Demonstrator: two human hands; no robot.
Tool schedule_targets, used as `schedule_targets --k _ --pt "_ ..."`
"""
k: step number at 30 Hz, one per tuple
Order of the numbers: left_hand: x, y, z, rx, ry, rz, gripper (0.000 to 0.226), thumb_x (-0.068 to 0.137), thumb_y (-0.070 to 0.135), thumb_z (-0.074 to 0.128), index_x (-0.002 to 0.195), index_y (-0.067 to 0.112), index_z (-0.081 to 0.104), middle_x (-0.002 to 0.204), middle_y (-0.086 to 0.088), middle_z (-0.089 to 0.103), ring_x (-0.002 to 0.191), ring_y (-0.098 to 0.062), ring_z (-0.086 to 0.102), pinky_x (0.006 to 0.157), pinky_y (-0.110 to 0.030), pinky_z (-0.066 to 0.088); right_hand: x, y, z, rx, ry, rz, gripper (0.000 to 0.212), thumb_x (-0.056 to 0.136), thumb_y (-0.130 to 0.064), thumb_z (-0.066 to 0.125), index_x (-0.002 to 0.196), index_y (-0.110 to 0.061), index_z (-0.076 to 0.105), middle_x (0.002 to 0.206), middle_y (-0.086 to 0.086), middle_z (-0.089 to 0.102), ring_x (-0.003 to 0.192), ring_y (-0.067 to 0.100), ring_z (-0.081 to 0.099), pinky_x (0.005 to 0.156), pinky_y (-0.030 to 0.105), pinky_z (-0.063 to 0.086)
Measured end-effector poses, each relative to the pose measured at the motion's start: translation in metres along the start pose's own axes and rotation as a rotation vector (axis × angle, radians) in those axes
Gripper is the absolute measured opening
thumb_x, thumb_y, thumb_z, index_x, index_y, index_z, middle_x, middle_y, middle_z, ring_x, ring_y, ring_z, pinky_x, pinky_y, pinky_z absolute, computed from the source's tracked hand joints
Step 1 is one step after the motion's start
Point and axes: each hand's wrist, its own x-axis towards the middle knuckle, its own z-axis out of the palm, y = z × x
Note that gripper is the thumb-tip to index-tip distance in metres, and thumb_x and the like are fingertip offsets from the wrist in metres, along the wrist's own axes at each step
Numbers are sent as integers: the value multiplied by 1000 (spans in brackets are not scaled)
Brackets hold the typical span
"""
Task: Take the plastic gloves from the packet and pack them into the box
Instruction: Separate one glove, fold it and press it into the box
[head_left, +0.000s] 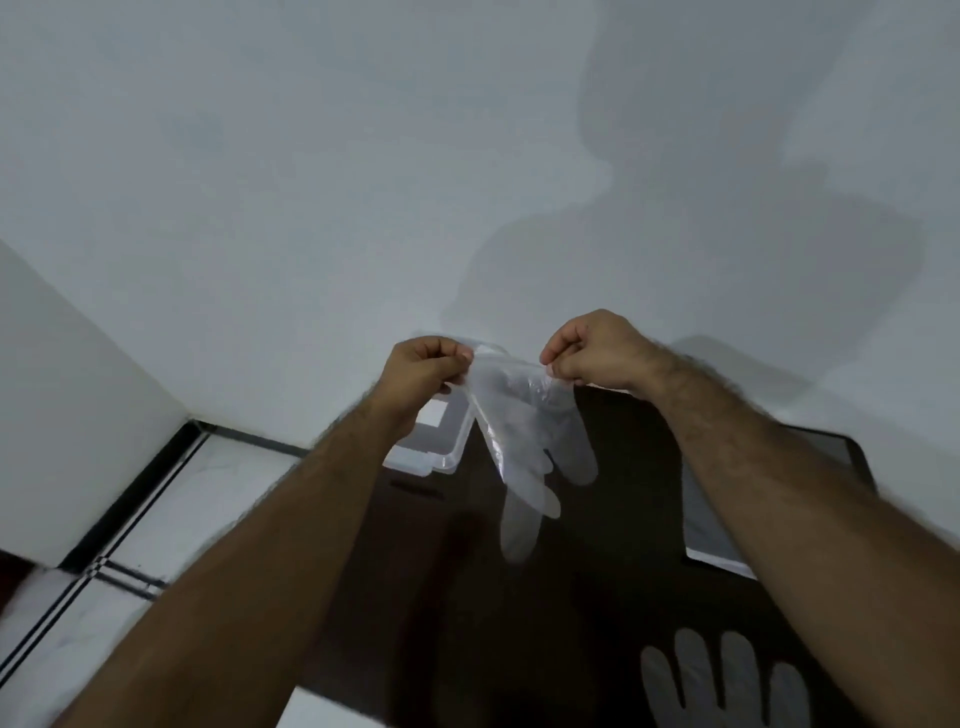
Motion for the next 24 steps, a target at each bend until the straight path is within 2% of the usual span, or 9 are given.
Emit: schedule_targets --k 3,5,7,12,15,17,19,22,24 --pt "55 11 -28 3 3 42 13 91 -1 75 92 10 82 96 -5 82 85 -15 72 85 -39 57 38 -27 15 -4 74 47 16 87 -2 80 97 -15 81 91 2 80 85 16 78 71 26 62" --pt "90 26 -44 24 -26 88 16 91 -2 74 91 13 81 100 -3 82 88 -12 71 81 -30 57 61 -45 23 -15 135 63 15 88 -2 78 96 -15 81 90 1 80 85 16 79 70 25 62" --pt "123 41 -58 45 -56 139 18 91 -3 73 91 13 81 94 1 81 84 -8 70 75 -22 56 86 -62 27 -60 216 43 18 88 0 76 93 -16 81 87 -2 79 85 17 78 70 24 60" --pt "187 79 -84 37 -97 268 14 93 -7 71 96 5 78 85 2 74 73 1 67 70 -14 52 136 -104 23 -214 464 -106 15 91 -5 76 101 -14 82 89 -7 74 87 15 74 89 29 60" --pt "212 90 -99 28 -108 360 12 96 1 72 95 11 79 90 -2 76 81 -7 67 82 -24 56 155 -125 17 -259 544 -192 16 92 -8 76 106 -14 82 88 -11 71 84 11 70 90 28 59" --pt "221 88 -110 30 -121 433 10 96 7 73 99 12 80 98 -18 77 86 -16 65 88 -34 57 161 -136 15 -276 573 -252 17 93 -8 76 108 -14 81 87 -12 70 83 10 70 90 25 58" --pt "223 81 -120 43 -109 498 7 97 11 73 100 15 78 102 -28 74 85 -23 63 87 -40 57 163 -142 17 -265 584 -305 18 93 -7 75 109 -13 81 88 -11 71 83 11 72 91 24 59" --pt "214 68 -130 90 -49 585 4 101 14 70 101 14 74 97 -14 75 85 -31 67 84 -49 58 157 -146 26 -289 569 -370 19 95 -9 74 112 -16 81 93 -5 76 85 14 75 90 28 60" --pt "203 60 -133 110 -22 643 5 104 12 66 102 13 71 97 -4 74 86 -30 68 82 -46 57 149 -146 33 -339 559 -428 19 96 -11 74 113 -16 80 100 -1 77 84 15 74 86 26 60"
